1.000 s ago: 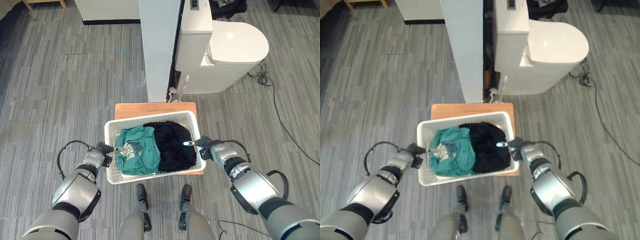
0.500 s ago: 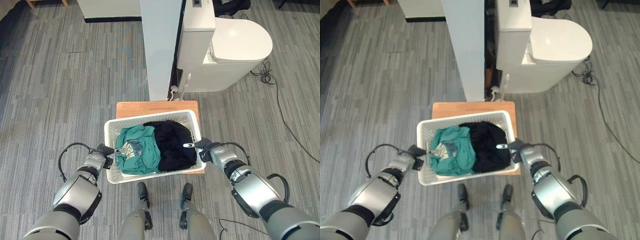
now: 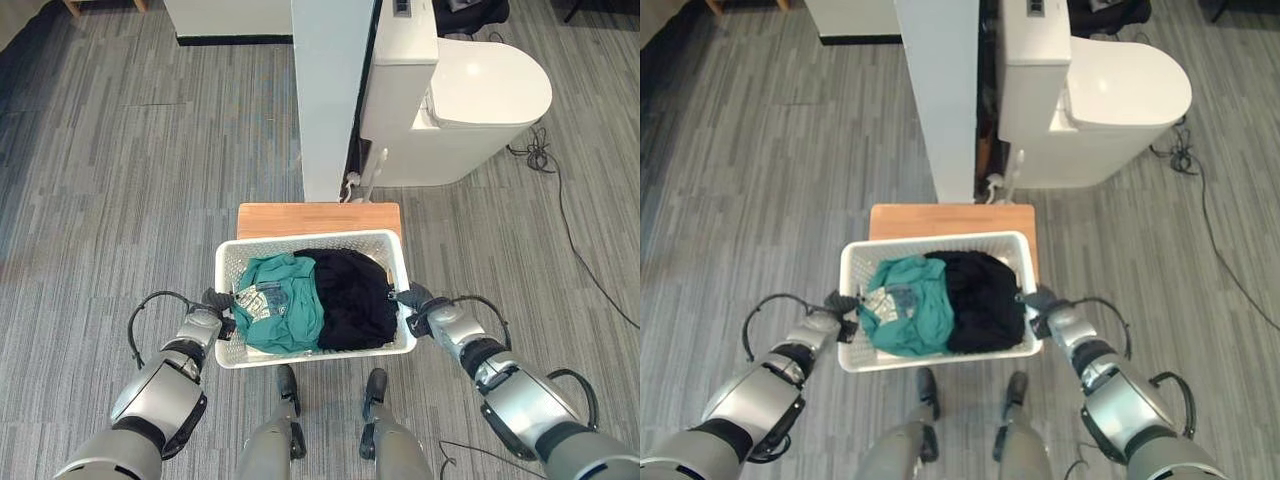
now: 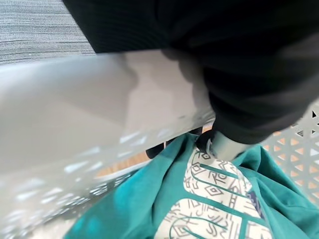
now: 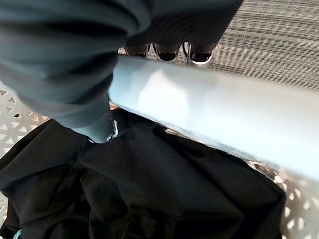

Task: Grab the laundry basket,head to the washer,open it,put in the laundry and shut it.

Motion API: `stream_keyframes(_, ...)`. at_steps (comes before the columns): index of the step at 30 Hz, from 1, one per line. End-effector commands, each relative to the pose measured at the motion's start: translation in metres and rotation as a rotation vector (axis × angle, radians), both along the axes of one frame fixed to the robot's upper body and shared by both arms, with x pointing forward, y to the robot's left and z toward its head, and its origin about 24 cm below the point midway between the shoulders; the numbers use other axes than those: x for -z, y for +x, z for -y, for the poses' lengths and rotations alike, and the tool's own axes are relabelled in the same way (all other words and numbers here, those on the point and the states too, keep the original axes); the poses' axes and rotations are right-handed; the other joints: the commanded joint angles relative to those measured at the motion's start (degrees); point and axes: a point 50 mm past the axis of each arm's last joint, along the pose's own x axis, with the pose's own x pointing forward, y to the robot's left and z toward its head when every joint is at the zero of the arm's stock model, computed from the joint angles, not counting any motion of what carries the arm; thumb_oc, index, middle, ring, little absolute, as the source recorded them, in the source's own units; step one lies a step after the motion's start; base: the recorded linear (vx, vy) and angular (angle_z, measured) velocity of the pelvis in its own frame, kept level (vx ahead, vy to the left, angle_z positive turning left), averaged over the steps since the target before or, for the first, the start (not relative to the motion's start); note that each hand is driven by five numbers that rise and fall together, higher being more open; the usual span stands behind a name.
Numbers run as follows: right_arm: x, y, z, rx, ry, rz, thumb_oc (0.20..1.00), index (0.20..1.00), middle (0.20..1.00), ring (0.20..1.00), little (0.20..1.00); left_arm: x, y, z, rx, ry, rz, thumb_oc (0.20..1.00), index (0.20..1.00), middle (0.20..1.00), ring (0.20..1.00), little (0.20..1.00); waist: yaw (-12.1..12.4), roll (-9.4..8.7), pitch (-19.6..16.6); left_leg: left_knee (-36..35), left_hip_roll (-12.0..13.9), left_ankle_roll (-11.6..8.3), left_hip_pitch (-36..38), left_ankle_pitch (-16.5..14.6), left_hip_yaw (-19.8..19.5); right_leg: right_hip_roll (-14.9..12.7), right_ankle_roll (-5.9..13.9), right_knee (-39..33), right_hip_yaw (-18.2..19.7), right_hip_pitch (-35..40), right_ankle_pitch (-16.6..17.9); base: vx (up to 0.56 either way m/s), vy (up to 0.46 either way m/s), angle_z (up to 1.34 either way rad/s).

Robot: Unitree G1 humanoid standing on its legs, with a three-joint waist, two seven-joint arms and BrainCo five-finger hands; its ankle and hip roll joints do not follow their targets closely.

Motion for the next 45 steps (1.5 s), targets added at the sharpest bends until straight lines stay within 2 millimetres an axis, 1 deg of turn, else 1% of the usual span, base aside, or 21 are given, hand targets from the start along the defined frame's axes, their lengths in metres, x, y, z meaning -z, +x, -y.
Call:
stream_keyframes(1, -0.027, 0.016, -0.048, -0.118, 0.238, 0.115, 0.2, 0.2, 0.2, 0.2, 0.2, -0.013, 0.019, 0.046, 0.094, -0.172, 0.086, 0.2, 0.2, 0.2, 0.2, 0.2, 0.27, -0.23, 3.06, 3.98, -1.64, -0.44, 0.25, -3.68, 0.12, -1.27, 2.21, 0.81, -2.64, -0.13, 4.57, 0.0, 0.0, 0.0)
stream_keyframes(8, -0.024, -0.006, -0.033, 0.018, 0.481, 0.208, 0.2, 0.2, 0.2, 0.2, 0.2, -0.01, 0.014, 0.081, 0.18, -0.291, 0.127, 0.2, 0.2, 0.2, 0.2, 0.2, -0.47, 1.02, 2.53, 5.28, -1.78, -0.21, 0.48, -4.25, -0.07, -1.35, 1.96, 2.28, -1.89, -0.42, 3.39, 0.0, 0.0, 0.0)
stream_keyframes(13, -0.025, -0.018, -0.011, 0.062, 0.458, 0.262, 0.2, 0.2, 0.2, 0.2, 0.2, -0.021, 0.015, 0.101, 0.292, -0.312, 0.181, 0.2, 0.2, 0.2, 0.2, 0.2, -1.55, 1.17, 3.73, 12.42, -1.03, 0.3, -1.14, -6.93, -0.3, -1.06, 1.24, 5.27, 0.84, -1.55, 2.15, -0.05, -0.012, -0.04)
stream_keyframes(16, -0.026, -0.017, 0.011, 0.109, 0.419, 0.269, 0.2, 0.2, 0.2, 0.2, 0.2, -0.027, 0.018, 0.111, 0.379, -0.261, 0.188, 0.2, 0.2, 0.2, 0.2, 0.2, -2.02, 0.81, 6.24, 24.85, -3.95, 0.52, -7.02, -11.95, -10.59, -0.85, 0.45, 8.57, 6.83, -5.46, 1.94, -0.1, 0.068, -0.22)
stream_keyframes(17, -0.026, -0.017, 0.011, 0.11, 0.418, 0.269, 0.2, 0.2, 0.2, 0.2, 0.2, -0.027, 0.018, 0.111, 0.379, -0.261, 0.188, 0.2, 0.2, 0.2, 0.2, 0.2, -1.88, 0.93, 6.37, 25.11, -3.78, 0.5, -6.94, -12.24, -10.53, -0.69, 0.44, 8.65, 6.89, -5.34, 1.85, -0.06, 0.135, -0.64)
stream_keyframes(19, -0.02, -0.02, 0.02, 0.156, 0.409, 0.247, 0.2, 0.2, 0.2, 0.2, 0.2, -0.023, 0.017, 0.114, 0.385, -0.246, 0.165, 0.2, 0.2, 0.2, 0.2, 0.2, -3.11, 1.56, 6.77, 25.16, -4.04, 0.73, -6.97, -12.64, -7.76, -1.78, 1.28, 8.34, 7.36, -6.25, 3.44, -0.11, 0.278, -0.48)
stream_keyframes(21, 0.0, -0.033, 0.026, 0.188, 0.408, 0.169, 0.2, 0.2, 0.2, 0.2, 0.2, -0.007, 0.009, 0.106, 0.36, -0.224, 0.099, 0.2, 0.2, 0.2, 0.2, 0.2, -4.58, 1.39, 6.1, 21.87, -5.7, 2.26, -4.64, -13.1, -1.42, -4.0, 4.29, 5.57, 10.1, -8.36, 9.52, -0.12, 0.461, -0.43)
stream_keyframes(22, 0.004, -0.036, 0.027, 0.191, 0.405, 0.153, 0.2, 0.2, 0.2, 0.2, 0.2, -0.004, 0.007, 0.105, 0.358, -0.222, 0.089, 0.2, 0.2, 0.2, 0.2, 0.2, -4.46, 1.54, 6.08, 21.2, -5.51, 2.29, -4.16, -12.76, -0.19, -3.99, 4.27, 5.46, 9.1, -8.33, 9.01, 0.0, 0.368, -1.64)
stream_keyframes(23, 0.021, -0.046, 0.03, 0.215, 0.39, 0.08, 0.2, 0.2, 0.2, 0.2, 0.2, 0.01, -0.003, 0.098, 0.328, -0.229, 0.037, 0.2, 0.2, 0.2, 0.2, 0.2, -2.01, 3.15, 5.22, 17.43, -4.07, 1.62, -1.72, -12.2, 3.59, -4.75, 4.64, 9.28, -1.78, -6.01, 3.98, -0.04, 0.363, -2.41)
stream_keyframes(24, 0.03, -0.054, 0.03, 0.207, 0.386, 0.038, 0.2, 0.2, 0.2, 0.2, 0.2, 0.018, -0.009, 0.094, 0.309, -0.237, 0.004, 0.2, 0.2, 0.2, 0.2, 0.2, -2.68, 3.62, 4.96, 13.41, -4.23, 1.89, 0.64, -10.28, 4.65, -3.09, 3.6, 14.45, -0.48, -5.53, 0.21, -0.05, 0.416, -2.85)
stream_keyframes(25, 0.038, -0.058, 0.028, 0.203, 0.389, -0.001, 0.2, 0.2, 0.2, 0.2, 0.2, 0.025, -0.016, 0.084, 0.276, -0.237, -0.015, 0.2, 0.2, 0.2, 0.2, 0.2, -1.6, 3.57, 4.0, 11.07, -3.25, 1.84, 2.31, -8.9, 7.74, -3.29, 3.21, 18.8, -4.24, -2.33, -3.34, -0.17, 0.175, -2.42)
stream_keyframes(26, 0.046, -0.062, 0.027, 0.193, 0.365, -0.047, 0.2, 0.2, 0.2, 0.2, 0.2, 0.029, -0.02, 0.063, 0.21, -0.244, -0.018, 0.2, 0.2, 0.2, 0.2, 0.2, 2.11, 2.14, 1.19, 10.34, -0.27, 1.37, 3.42, -7.59, 15.98, -2.86, 2.33, 19.72, -13.44, 6.93, -7.14, -0.16, 0.042, -3.04)
stream_keyframes(28, 0.042, -0.056, 0.025, 0.159, 0.318, -0.029, 0.2, 0.2, 0.2, 0.2, 0.2, 0.026, -0.021, 0.05, 0.173, -0.256, 0.003, 0.2, 0.2, 0.2, 0.2, 0.2, 3.52, -0.03, 0.53, 14.68, 3.36, 0.0, 2.91, -7.25, 22.3, -0.13, 0.73, 14.35, -15.82, 9.2, -9.26, -0.13, -0.187, -2.15)
stream_keyframes(29, 0.042, -0.056, 0.024, 0.159, 0.318, -0.029, 0.2, 0.2, 0.2, 0.2, 0.2, 0.026, -0.021, 0.05, 0.173, -0.255, 0.003, 0.2, 0.2, 0.2, 0.2, 0.2, 3.61, -0.05, 0.54, 14.75, 3.42, -0.02, 2.91, -7.29, 22.38, -0.1, 0.7, 14.35, -15.73, 9.19, -9.26, -0.06, -0.289, -0.32)
stream_keyframes(36, 0.031, -0.058, 0.034, 0.073, 0.206, 0.021, 0.2, 0.2, 0.2, 0.2, 0.2, 0.031, -0.033, 0.016, 0.121, -0.22, -0.02, 0.2, 0.2, 0.2, 0.2, 0.2, -1.27, -1.45, 2.73, 24.45, 13.16, -4.21, 3.15, -4.7, 27.52, 5.74, -3.34, 11.11, -10.36, 10.43, -12.05, -0.08, -0.245, -0.77)
stream_keyframes(37, 0.029, -0.058, 0.037, 0.069, 0.193, 0.026, 0.2, 0.2, 0.2, 0.2, 0.2, 0.032, -0.034, 0.012, 0.11, -0.22, -0.023, 0.2, 0.2, 0.2, 0.2, 0.2, -1.72, -1.67, 3.1, 25.92, 14.3, -4.69, 3.16, -4.83, 27.15, 6.27, -3.55, 10.83, -9.71, 10.66, -12.24, -0.06, -0.194, -0.13)
stream_keyframes(39, 0.023, -0.054, 0.035, 0.03, 0.168, 0.04, 0.2, 0.2, 0.2, 0.2, 0.2, 0.034, -0.037, 0.003, 0.079, -0.217, -0.034, 0.2, 0.2, 0.2, 0.2, 0.2, -0.28, -2.11, 4.72, 30.22, 12.94, -5.5, 1.46, -4.25, 16.49, 7.42, -4.41, 11.99, -6.21, 10.89, -12.83, -0.06, -0.034, -1.21)
stream_keyframes(40, 0.022, -0.052, 0.033, 0.011, 0.167, 0.04, 0.2, 0.2, 0.2, 0.2, 0.2, 0.036, -0.041, -0.005, 0.05, -0.215, -0.044, 0.2, 0.2, 0.2, 0.2, 0.2, 1.41, -1.95, 5.58, 30.43, 8.95, -5.02, 0.09, -4.61, 6.5, 8.11, -4.63, 12.28, -3.62, 11.27, -12.79, -0.16, 0.069, -2.4)
stream_keyframes(41, 0.032, -0.056, 0.03, 0.019, 0.163, 0.003, 0.2, 0.2, 0.2, 0.2, 0.2, 0.041, -0.045, -0.008, 0.052, -0.191, -0.09, 0.2, 0.2, 0.2, 0.2, 0.2, 2.15, -2.05, 5.4, 27.19, 1.64, -2.12, -3.21, -5.27, -4.43, 9.28, -4.81, 12.46, 2.92, 8.74, -10.39, -0.11, 0.111, -2.3)
stream_keyframes(42, 0.036, -0.058, 0.03, 0.022, 0.161, -0.016, 0.2, 0.2, 0.2, 0.2, 0.2, 0.044, -0.047, -0.002, 0.072, -0.201, -0.097, 0.2, 0.2, 0.2, 0.2, 0.2, 2.82, -1.08, 5.35, 26.42, -0.53, -2.51, -4.94, -4.07, -8.33, 10.17, -4.81, 12.62, 4.85, 8.23, -9.85, -0.06, 0.129, -1.24)
stream_keyframes(45, 0.039, -0.058, 0.023, 0.002, 0.163, -0.03, 0.2, 0.2, 0.2, 0.2, 0.2, 0.045, -0.045, 0.011, 0.111, -0.215, -0.088, 0.2, 0.2, 0.2, 0.2, 0.2, 1.96, -0.26, 4.63, 21.41, -1.24, -0.7, -1.47, -5.82, -6.58, 10.16, -4.03, 12.6, 7.11, 7.04, -9.32, 0.02, 0.161, -1.15)
